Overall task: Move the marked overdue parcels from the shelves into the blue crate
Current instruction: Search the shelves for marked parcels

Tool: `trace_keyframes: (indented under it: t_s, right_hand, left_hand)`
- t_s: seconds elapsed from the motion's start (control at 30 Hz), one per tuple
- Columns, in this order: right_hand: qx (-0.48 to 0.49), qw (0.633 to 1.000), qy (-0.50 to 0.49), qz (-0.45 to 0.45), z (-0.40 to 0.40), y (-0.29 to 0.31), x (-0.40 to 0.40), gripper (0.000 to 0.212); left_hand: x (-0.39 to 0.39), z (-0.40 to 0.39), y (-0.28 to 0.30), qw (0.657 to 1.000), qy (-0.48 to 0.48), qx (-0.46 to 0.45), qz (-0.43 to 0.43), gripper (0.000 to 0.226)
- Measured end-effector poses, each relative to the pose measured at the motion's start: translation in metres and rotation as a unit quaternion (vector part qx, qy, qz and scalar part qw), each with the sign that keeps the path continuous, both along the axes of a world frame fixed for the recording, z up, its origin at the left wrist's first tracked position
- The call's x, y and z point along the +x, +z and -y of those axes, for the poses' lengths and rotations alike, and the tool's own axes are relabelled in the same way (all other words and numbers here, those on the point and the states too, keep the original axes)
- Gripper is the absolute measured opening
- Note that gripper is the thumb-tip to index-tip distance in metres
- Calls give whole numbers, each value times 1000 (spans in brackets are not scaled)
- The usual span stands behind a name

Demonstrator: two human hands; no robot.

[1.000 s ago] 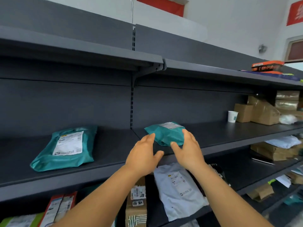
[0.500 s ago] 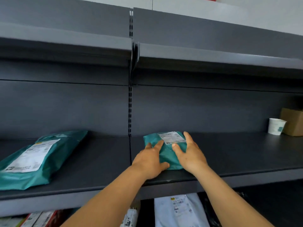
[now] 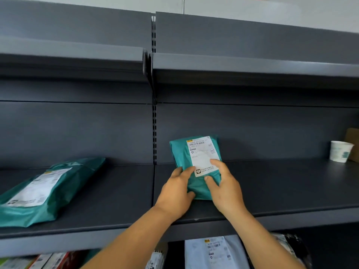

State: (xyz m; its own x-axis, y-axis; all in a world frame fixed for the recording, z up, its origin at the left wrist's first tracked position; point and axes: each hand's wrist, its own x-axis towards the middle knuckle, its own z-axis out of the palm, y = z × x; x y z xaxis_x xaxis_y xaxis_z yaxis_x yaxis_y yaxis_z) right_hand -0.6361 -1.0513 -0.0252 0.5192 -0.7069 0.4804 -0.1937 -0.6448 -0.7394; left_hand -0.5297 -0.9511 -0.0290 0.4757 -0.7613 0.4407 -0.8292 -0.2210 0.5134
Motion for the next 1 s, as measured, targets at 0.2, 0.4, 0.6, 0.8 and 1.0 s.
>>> trace_keyframes:
  t_s: [0.2,0.4,0.6,0.8,1.0]
  right_hand:
    - [-2,999,17,32,-3,3,0,48]
    - [7,999,-3,-53,5,0,5,43]
    - [6,993,-50,-108,1,0,8,47]
    - [-97,989,-44,-106,-46,2,6,57]
    - [-94,990,28,-97,-135,-7,23,58]
  left_hand:
    - [-3,-4,4,1000,6,-17,16,70]
    - [-8,-3,5,998,24,61,18,59]
    - [-3,-9,0,992,61,115,3,71]
    - [0,-58,-1,993,92,71,20,76]
    - [7,-151,-5,989,128,53,47,75]
